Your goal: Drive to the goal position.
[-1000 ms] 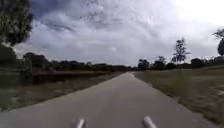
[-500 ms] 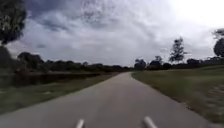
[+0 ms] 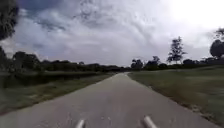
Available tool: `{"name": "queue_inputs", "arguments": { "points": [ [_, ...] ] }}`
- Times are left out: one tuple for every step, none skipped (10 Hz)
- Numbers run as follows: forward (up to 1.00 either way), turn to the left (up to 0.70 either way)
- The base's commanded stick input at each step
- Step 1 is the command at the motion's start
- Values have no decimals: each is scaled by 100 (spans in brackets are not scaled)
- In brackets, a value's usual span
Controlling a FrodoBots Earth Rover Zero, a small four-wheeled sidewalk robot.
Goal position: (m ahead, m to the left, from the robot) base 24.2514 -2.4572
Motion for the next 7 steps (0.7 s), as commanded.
{"name": "queue_inputs", "arguments": {
  "points": [
    [69, 3],
    [69, 3],
    [69, 3],
    [69, 3],
    [69, 3],
    [69, 5],
    [69, 11]
  ]
}}
